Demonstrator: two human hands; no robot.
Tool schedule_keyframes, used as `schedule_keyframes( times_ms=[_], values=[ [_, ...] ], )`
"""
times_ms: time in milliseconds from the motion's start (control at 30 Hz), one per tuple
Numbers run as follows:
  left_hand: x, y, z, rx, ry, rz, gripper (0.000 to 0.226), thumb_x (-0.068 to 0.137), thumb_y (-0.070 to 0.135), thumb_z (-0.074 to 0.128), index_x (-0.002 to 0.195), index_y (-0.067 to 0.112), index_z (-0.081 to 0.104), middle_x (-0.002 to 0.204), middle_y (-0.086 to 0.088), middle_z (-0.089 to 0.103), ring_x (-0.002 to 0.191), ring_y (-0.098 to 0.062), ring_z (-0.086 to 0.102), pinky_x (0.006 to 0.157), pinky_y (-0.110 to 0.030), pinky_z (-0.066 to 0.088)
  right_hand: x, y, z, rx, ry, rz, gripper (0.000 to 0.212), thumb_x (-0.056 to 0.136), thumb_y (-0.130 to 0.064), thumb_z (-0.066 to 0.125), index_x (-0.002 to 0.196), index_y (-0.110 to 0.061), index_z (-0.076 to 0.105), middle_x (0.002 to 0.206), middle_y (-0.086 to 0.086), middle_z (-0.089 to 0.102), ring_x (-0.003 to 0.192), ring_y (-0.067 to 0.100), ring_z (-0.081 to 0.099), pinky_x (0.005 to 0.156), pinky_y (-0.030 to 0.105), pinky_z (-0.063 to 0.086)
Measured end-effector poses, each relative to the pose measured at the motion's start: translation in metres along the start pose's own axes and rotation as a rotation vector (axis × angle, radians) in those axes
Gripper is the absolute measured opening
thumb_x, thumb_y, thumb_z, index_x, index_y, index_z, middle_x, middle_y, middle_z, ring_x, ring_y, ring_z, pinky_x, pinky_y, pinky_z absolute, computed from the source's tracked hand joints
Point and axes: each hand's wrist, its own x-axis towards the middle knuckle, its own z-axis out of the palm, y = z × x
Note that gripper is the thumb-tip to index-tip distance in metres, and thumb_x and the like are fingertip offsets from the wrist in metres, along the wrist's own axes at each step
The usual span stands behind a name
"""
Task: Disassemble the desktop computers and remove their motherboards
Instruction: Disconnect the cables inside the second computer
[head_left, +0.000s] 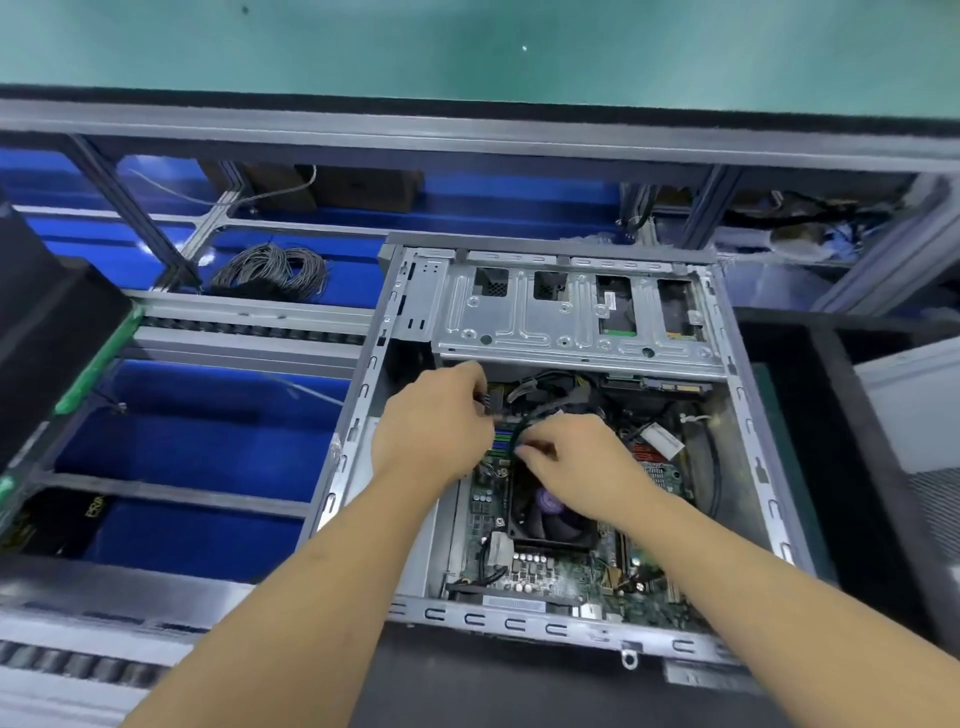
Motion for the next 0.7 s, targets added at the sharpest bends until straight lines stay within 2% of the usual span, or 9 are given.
schedule_keyframes(
  times_ms=[67, 167, 267, 367, 433, 500, 567, 633, 700],
  values=[
    [0.0, 0.0, 0.0, -0.071, 0.062, -0.004, 0.01, 0.092, 0.025, 0.05, 0.094, 0.029, 0.059, 0.082, 0.006, 0.063, 0.069, -0.023, 0.056, 0.059, -0.033, 0.044, 0.001, -0.001, 0.001, -0.013, -0.021, -0.008, 0.024, 0.099, -0.03, 0.055, 0.103, -0.017, 0.074, 0.092, -0.002, 0.065, 0.092, 0.02, 0.061, 0.083, 0.032, 0.047],
    [0.0, -0.001, 0.001, -0.167, 0.145, -0.024, 0.014, 0.099, 0.028, 0.049, 0.088, 0.021, 0.054, 0.077, 0.003, 0.062, 0.068, -0.025, 0.058, 0.061, -0.039, 0.052, -0.001, -0.011, 0.01, -0.089, -0.08, -0.107, 0.029, 0.098, -0.036, 0.055, 0.1, -0.016, 0.074, 0.092, -0.003, 0.058, 0.093, 0.02, 0.058, 0.095, 0.041, 0.047],
    [0.0, -0.003, 0.002, -0.188, 0.159, -0.034, 0.014, 0.1, 0.03, 0.048, 0.089, 0.023, 0.055, 0.078, 0.002, 0.063, 0.068, -0.026, 0.058, 0.062, -0.04, 0.052, 0.007, -0.014, 0.015, -0.264, -0.183, -0.096, 0.044, 0.092, -0.053, 0.059, 0.103, -0.013, 0.072, 0.099, 0.002, 0.058, 0.101, 0.024, 0.048, 0.095, 0.042, 0.044],
    [0.001, -0.003, 0.004, -0.18, 0.148, -0.035, 0.014, 0.099, 0.032, 0.049, 0.088, 0.025, 0.054, 0.077, 0.004, 0.063, 0.069, -0.026, 0.058, 0.06, -0.036, 0.049, 0.018, -0.021, 0.019, -0.336, -0.293, 0.005, 0.05, 0.086, -0.063, 0.059, 0.089, -0.013, 0.066, 0.076, 0.001, 0.054, 0.085, 0.025, 0.048, 0.095, 0.043, 0.043],
    [0.001, -0.002, 0.005, -0.159, 0.138, -0.04, 0.013, 0.098, 0.033, 0.05, 0.086, 0.028, 0.052, 0.078, 0.006, 0.062, 0.07, -0.025, 0.057, 0.059, -0.034, 0.045, 0.027, -0.031, 0.024, -0.361, -0.292, 0.042, 0.04, 0.088, -0.054, 0.062, 0.087, -0.014, 0.064, 0.073, 0.002, 0.057, 0.079, 0.027, 0.055, 0.094, 0.043, 0.046],
    [0.001, -0.002, 0.005, -0.149, 0.136, -0.051, 0.014, 0.097, 0.034, 0.05, 0.084, 0.029, 0.049, 0.077, 0.006, 0.062, 0.07, -0.024, 0.057, 0.059, -0.033, 0.043, 0.036, -0.044, 0.031, -0.362, -0.264, 0.074, 0.022, 0.091, -0.034, 0.063, 0.099, -0.014, 0.064, 0.095, 0.007, 0.066, 0.093, 0.03, 0.064, 0.091, 0.043, 0.047],
    [0.001, -0.003, 0.005, -0.156, 0.141, -0.047, 0.016, 0.097, 0.033, 0.05, 0.082, 0.028, 0.048, 0.076, 0.006, 0.061, 0.068, -0.023, 0.056, 0.057, -0.033, 0.043, 0.041, -0.051, 0.04, -0.321, -0.235, 0.13, 0.019, 0.091, -0.013, 0.058, 0.109, -0.01, 0.064, 0.109, 0.01, 0.066, 0.103, 0.031, 0.065, 0.083, 0.038, 0.048],
    [0.0, -0.003, 0.004, -0.153, 0.139, -0.037, 0.015, 0.097, 0.033, 0.05, 0.083, 0.026, 0.05, 0.075, 0.006, 0.061, 0.067, -0.022, 0.056, 0.058, -0.033, 0.045, 0.042, -0.053, 0.045, -0.297, -0.223, 0.145, 0.021, 0.09, -0.005, 0.055, 0.108, -0.006, 0.064, 0.11, 0.012, 0.066, 0.103, 0.032, 0.065, 0.073, 0.034, 0.047],
    [0.0, -0.003, 0.003, -0.149, 0.134, -0.041, 0.015, 0.097, 0.033, 0.049, 0.084, 0.026, 0.051, 0.076, 0.006, 0.062, 0.067, -0.021, 0.057, 0.058, -0.033, 0.046, 0.04, -0.051, 0.044, -0.293, -0.238, 0.109, 0.015, 0.086, 0.0, 0.055, 0.095, -0.007, 0.064, 0.102, 0.014, 0.067, 0.096, 0.034, 0.066, 0.067, 0.035, 0.046]
  ],
)
